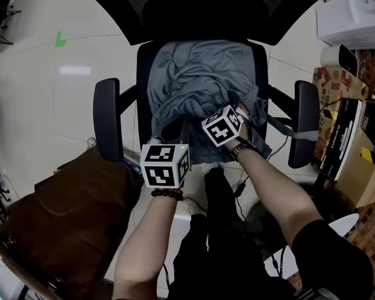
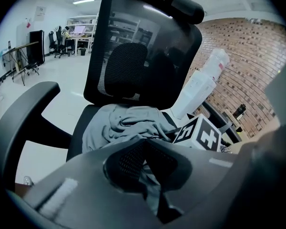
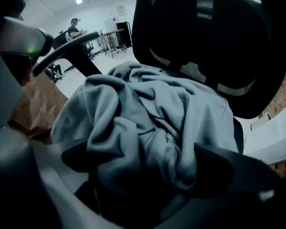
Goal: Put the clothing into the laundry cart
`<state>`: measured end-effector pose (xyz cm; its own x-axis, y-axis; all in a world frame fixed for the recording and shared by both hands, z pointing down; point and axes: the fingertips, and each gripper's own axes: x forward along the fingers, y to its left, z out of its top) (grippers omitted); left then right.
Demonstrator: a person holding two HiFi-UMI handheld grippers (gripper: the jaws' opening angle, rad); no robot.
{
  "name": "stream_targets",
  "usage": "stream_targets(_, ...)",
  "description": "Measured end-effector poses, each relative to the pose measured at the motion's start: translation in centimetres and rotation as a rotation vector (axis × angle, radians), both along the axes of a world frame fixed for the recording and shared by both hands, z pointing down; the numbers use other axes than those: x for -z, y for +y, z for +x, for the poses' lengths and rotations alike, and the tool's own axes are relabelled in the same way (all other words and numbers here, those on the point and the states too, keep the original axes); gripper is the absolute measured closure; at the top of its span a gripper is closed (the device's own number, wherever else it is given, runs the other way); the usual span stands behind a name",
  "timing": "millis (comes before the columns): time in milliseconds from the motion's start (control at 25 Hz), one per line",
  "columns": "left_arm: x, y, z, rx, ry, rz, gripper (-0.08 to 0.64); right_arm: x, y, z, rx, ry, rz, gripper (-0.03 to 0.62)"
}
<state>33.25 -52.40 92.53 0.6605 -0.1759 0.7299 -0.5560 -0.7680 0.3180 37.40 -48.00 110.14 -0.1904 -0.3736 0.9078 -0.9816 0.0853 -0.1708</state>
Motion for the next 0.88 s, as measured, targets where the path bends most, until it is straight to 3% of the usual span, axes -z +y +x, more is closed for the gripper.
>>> stream_targets(280, -1.8, -1.4, 0.8, 0.003, -0.009, -0.025, 0.557, -4.9, 0.5, 0.2, 0.026, 0.040, -0.098, 0.010)
stream_targets(400, -2.3, -2.0, 0.8, 0.004, -0.011, -0.033, 0.557, -4.9, -0.1, 0.2, 0.019, 0.041, -0.101, 0.049)
stream_targets(600, -2.2, -1.5, 1.2, 0.000, -0.004, -0.035, 0.557, -3.9, 0.1, 0.4, -0.001, 0.031, -0.090, 0.192)
stream_targets(760, -1.3, -1.9, 1.5, -0.005, 0.001, -0.033, 0.558, -2.8, -0.2, 0.2, -0.020, 0.009, -0.072, 0.382)
stream_targets(880, -0.4, -1.9, 1.4, -0.003, 0.005, -0.028, 0.557, -1.4, -0.1, 0.1, -0.035, -0.016, -0.051, 0.433)
